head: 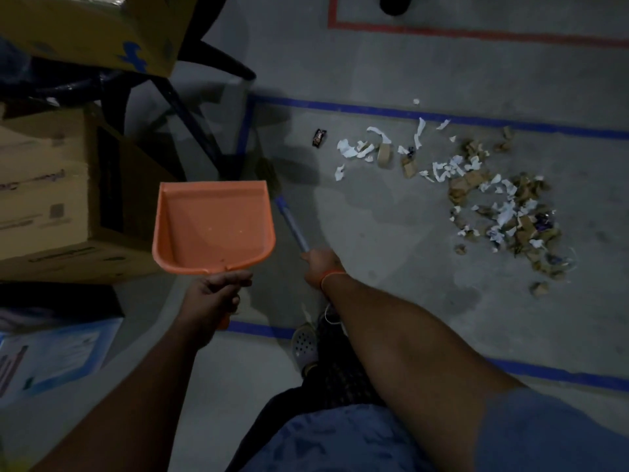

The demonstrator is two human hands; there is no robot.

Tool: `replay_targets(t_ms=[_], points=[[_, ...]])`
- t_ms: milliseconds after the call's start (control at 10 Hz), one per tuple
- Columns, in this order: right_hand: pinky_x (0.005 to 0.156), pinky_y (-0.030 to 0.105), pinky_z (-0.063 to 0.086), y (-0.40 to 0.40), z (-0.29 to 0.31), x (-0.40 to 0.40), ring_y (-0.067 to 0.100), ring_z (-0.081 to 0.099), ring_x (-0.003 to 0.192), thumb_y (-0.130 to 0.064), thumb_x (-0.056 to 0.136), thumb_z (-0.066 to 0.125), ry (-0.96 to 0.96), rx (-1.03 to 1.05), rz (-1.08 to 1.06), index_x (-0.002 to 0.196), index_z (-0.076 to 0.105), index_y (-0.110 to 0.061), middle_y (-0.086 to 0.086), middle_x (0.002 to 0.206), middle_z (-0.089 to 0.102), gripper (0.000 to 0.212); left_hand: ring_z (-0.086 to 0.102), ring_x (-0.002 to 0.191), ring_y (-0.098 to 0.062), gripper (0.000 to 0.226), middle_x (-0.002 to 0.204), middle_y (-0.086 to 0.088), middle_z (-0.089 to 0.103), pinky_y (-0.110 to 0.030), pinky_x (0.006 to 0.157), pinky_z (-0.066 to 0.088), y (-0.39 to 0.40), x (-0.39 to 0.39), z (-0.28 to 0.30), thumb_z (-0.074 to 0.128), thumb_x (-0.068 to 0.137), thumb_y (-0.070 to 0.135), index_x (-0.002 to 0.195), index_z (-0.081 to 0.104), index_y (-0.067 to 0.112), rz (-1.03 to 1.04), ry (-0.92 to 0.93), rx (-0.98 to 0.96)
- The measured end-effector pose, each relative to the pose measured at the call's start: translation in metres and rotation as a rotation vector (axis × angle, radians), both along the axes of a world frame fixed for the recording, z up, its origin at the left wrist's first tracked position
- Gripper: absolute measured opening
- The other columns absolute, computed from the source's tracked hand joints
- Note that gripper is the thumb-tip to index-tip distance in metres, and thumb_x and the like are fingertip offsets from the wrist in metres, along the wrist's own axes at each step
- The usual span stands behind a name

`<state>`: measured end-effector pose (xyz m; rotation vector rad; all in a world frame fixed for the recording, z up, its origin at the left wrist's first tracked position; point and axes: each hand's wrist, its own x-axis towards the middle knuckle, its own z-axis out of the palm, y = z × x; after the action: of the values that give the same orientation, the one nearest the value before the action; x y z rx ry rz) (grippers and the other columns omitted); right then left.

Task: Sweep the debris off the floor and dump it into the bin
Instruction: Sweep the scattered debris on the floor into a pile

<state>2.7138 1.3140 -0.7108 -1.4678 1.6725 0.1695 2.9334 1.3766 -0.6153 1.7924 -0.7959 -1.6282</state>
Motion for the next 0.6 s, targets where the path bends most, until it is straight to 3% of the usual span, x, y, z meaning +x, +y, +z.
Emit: replay_targets(t_ms=[100, 200, 400, 500, 600], points=[[0.105, 0.036, 0.045, -0.029, -0.004, 0.008, 0.032, 0.054, 0.124, -0.018, 0.098, 0.047, -0.013, -0.007, 0.028, 0.136, 0.051, -0.009, 0.014, 0.135, 0.055, 0.039, 0.042, 0.04, -0.003, 0.032, 0.092, -0.015, 0.068, -0.012, 0.037, 0.028, -0.017, 0.006, -0.004, 0.043, 0.097, -0.013, 0.108, 0.07, 0.001, 0.035, -0.013, 0.009], [0.104, 0.033, 0.045, -0.039, -0.018, 0.006, 0.029, 0.054, 0.125, -0.018, 0.096, 0.051, -0.009, 0.029, -0.048, 0.135, 0.054, -0.011, 0.012, 0.135, 0.055, 0.039, 0.042, 0.041, -0.004, 0.033, 0.087, -0.015, 0.068, -0.013, 0.039, 0.028, -0.03, 0.003, -0.008, 0.042, 0.096, -0.014, 0.104, 0.07, 0.002, 0.065, -0.015, 0.015], [0.088, 0.026, 0.05, -0.023, -0.023, -0.043, 0.029, 0.065, 0.11, -0.021, 0.09, 0.062, -0.011, 0.122, -0.432, 0.124, 0.065, -0.015, 0.011, 0.12, 0.067, 0.035, 0.045, 0.043, -0.003, 0.032, 0.082, -0.008, 0.069, -0.014, 0.039, 0.035, -0.062, -0.026, -0.007, 0.043, 0.097, -0.013, 0.111, 0.068, 0.0, -0.004, 0.01, 0.042], [0.089, 0.025, 0.051, -0.02, -0.021, -0.082, 0.024, 0.063, 0.112, -0.019, 0.085, 0.067, -0.014, 0.187, -0.584, 0.126, 0.062, -0.015, 0.009, 0.124, 0.065, 0.041, 0.043, 0.044, -0.006, 0.03, 0.086, -0.013, 0.069, -0.014, 0.042, 0.03, -0.084, -0.042, -0.006, 0.045, 0.096, -0.011, 0.11, 0.07, -0.001, -0.043, 0.012, 0.026], [0.093, 0.026, 0.047, -0.022, -0.014, -0.116, 0.026, 0.058, 0.118, -0.013, 0.088, 0.06, -0.011, 0.164, -0.711, 0.129, 0.059, -0.012, 0.01, 0.127, 0.061, 0.042, 0.043, 0.046, -0.009, 0.031, 0.093, -0.021, 0.065, -0.017, 0.046, 0.029, -0.103, -0.057, -0.003, 0.046, 0.096, -0.011, 0.103, 0.073, 0.003, -0.058, 0.01, 0.006]])
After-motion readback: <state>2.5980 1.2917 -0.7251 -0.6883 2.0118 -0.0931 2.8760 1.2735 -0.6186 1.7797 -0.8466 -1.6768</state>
